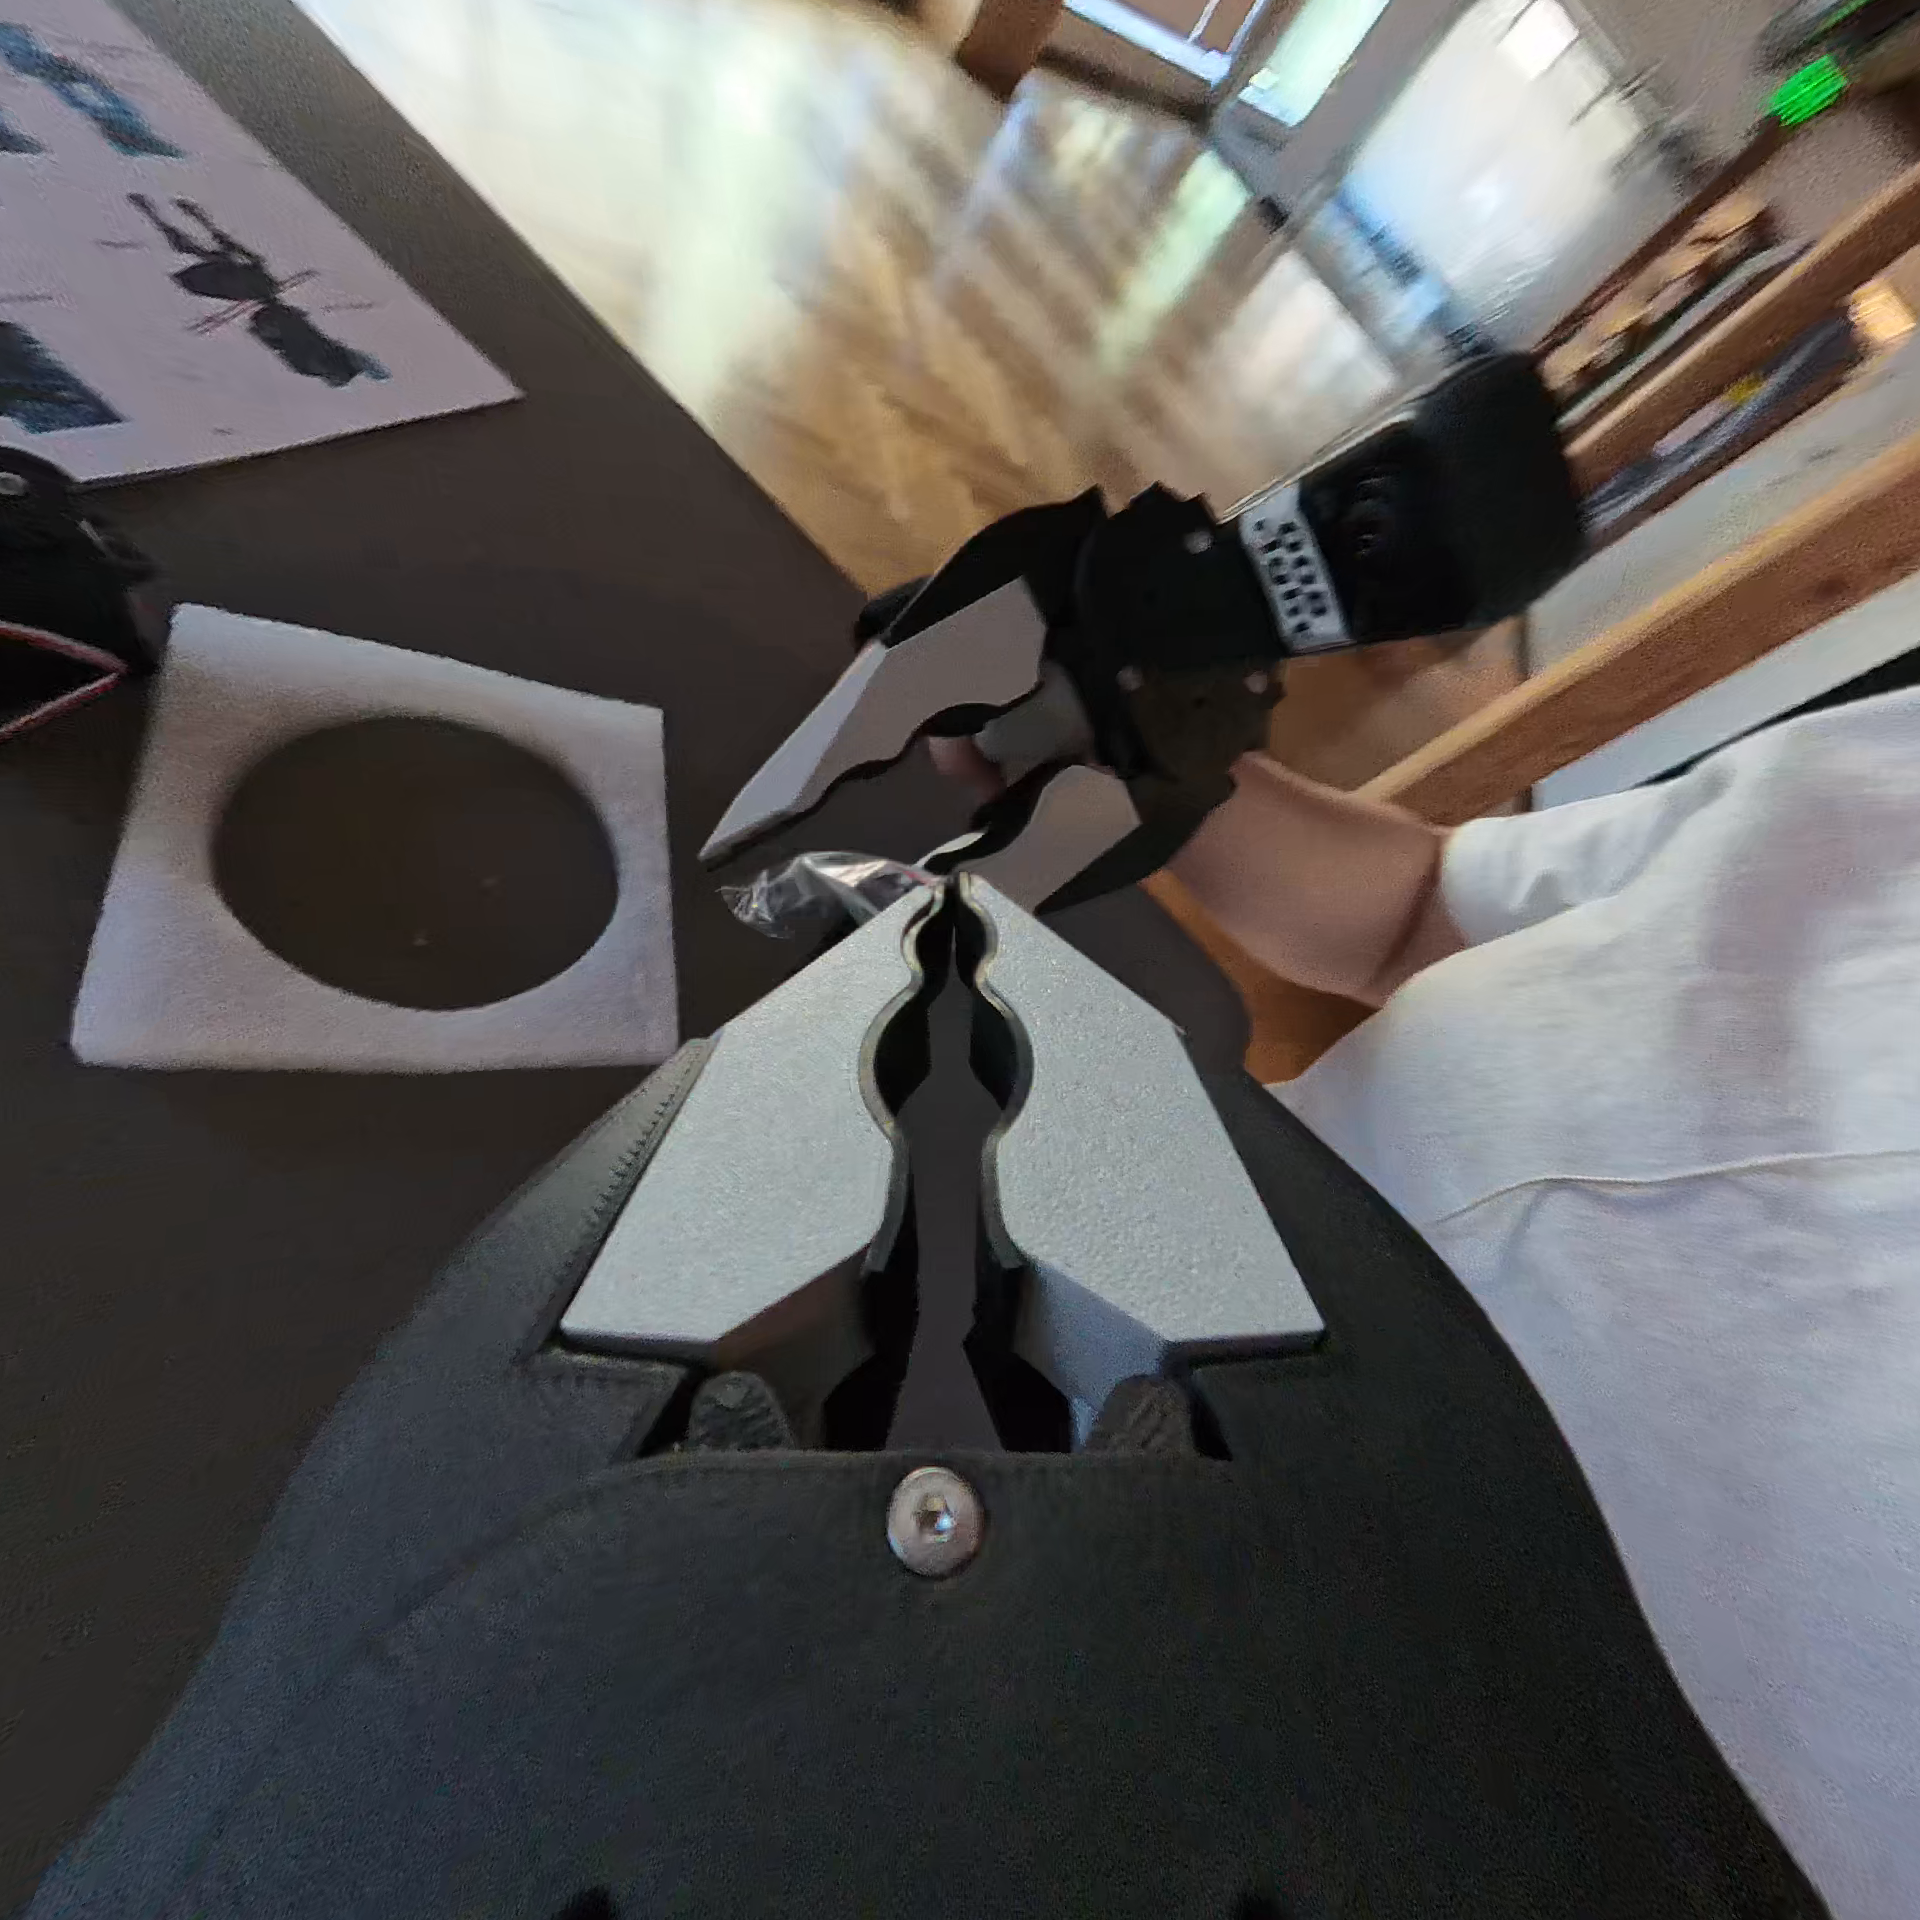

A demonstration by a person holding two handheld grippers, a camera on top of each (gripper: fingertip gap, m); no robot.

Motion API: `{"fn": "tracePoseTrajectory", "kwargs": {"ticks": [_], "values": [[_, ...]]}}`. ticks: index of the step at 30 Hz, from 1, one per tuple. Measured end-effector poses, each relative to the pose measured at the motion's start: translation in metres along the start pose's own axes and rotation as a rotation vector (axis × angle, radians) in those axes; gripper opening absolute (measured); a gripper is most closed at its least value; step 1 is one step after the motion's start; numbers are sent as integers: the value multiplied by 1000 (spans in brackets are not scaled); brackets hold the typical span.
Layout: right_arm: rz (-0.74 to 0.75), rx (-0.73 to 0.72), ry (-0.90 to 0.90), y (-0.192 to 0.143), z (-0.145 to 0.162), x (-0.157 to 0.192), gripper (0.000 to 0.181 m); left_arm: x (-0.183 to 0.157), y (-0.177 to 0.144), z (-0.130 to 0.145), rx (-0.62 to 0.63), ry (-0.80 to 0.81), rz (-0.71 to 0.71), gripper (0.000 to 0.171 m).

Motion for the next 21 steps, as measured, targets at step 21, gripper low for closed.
{"fn": "tracePoseTrajectory", "kwargs": {"ticks": [21], "values": [[-997, -567, 1348, -46, -22, -53, 35, -31, -18, -78, -57, 371, 268, 0]]}}
Point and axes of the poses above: each gripper's, where its closed fingertips meet, y out along the fingers, z out of its underside, x = y × z across the jaws, the point moved 2 cm from there along -y, back along the fingers, and after that the axes turned 7 degrees about x, right-handed, at the moved point
